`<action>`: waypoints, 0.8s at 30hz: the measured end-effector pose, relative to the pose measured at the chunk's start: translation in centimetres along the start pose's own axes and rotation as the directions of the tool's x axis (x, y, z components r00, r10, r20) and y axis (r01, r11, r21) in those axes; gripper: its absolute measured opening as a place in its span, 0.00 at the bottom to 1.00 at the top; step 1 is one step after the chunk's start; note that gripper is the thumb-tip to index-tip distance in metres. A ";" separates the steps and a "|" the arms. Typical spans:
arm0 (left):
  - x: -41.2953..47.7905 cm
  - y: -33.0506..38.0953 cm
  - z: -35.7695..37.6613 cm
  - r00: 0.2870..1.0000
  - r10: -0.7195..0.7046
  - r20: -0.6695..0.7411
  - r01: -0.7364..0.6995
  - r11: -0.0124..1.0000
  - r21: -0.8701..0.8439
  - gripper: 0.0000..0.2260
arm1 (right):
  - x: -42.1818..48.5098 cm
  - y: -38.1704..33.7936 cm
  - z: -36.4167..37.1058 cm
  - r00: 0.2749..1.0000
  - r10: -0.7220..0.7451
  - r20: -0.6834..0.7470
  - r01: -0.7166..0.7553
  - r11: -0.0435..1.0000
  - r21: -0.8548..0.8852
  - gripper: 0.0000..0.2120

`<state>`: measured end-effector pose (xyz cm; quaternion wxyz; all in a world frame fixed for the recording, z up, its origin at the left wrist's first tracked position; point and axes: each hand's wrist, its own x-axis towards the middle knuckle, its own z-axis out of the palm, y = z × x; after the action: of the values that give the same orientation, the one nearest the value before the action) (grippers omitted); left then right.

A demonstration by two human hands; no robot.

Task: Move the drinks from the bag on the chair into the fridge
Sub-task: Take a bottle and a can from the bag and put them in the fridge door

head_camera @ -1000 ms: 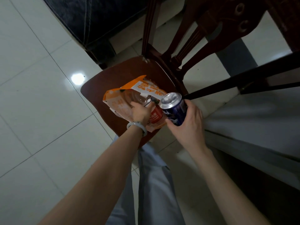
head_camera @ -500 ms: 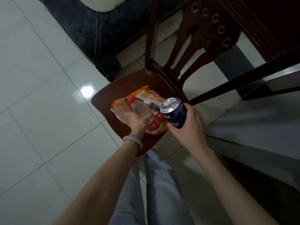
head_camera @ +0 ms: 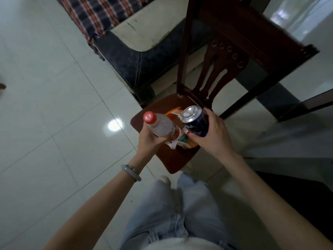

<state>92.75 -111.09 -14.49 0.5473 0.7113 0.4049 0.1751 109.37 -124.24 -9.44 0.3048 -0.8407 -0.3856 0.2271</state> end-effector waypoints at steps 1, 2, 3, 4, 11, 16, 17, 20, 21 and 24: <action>-0.7 0.4 -0.5 0.999 0.021 0.033 -0.021 1.000 0.010 0.32 | -0.6 -0.6 -0.2 1.000 -0.014 -0.009 0.014 1.000 -0.002 0.43; -1.2 0.8 -1.1 0.997 0.045 0.069 -0.046 0.999 0.017 0.33 | -1.3 -1.2 -0.3 0.999 -0.025 -0.027 0.025 1.000 -0.009 0.42; -1.6 1.0 -1.8 0.992 0.066 0.107 -0.069 0.997 0.020 0.34 | -2.0 -1.7 -0.3 0.998 -0.032 -0.054 0.032 0.999 -0.017 0.42; -2.0 1.4 -2.4 0.986 0.087 0.145 -0.091 0.996 0.021 0.35 | -2.8 -2.2 -0.4 0.996 -0.033 -0.087 0.031 0.999 -0.020 0.41; -4.0 5.0 -5.3 0.909 0.188 0.373 -0.208 0.978 0.015 0.36 | -10.4 -5.7 -0.7 0.938 0.072 -0.339 -0.060 0.997 0.045 0.41; -6.4 8.3 -4.4 0.797 0.286 0.531 -0.362 0.931 0.042 0.35 | -17.0 -6.1 -1.4 0.830 0.188 -0.524 -0.168 0.982 0.087 0.38; -7.0 9.0 -3.8 0.772 0.297 0.561 -0.389 0.920 0.049 0.35 | -18.5 -6.0 -1.7 0.802 0.203 -0.561 -0.177 0.979 0.102 0.37; -9.4 10.9 -0.9 0.710 0.321 0.626 -0.422 0.906 0.015 0.33 | -23.3 -5.6 -3.1 0.710 0.259 -0.655 -0.232 0.964 0.130 0.35; -10.4 11.7 0.2 0.691 0.321 0.648 -0.413 0.911 -0.011 0.32 | -24.9 -5.4 -3.6 0.676 0.282 -0.681 -0.253 0.957 0.145 0.35; -13.7 14.0 3.8 0.616 0.339 0.711 -0.396 0.914 -0.093 0.30 | -29.7 -4.2 -5.2 0.563 0.347 -0.750 -0.322 0.928 0.188 0.35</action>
<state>92.36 -125.06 -0.27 0.5866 0.8095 0.0124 -0.0212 92.66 -147.19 1.47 0.4035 -0.9088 -0.0480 -0.0951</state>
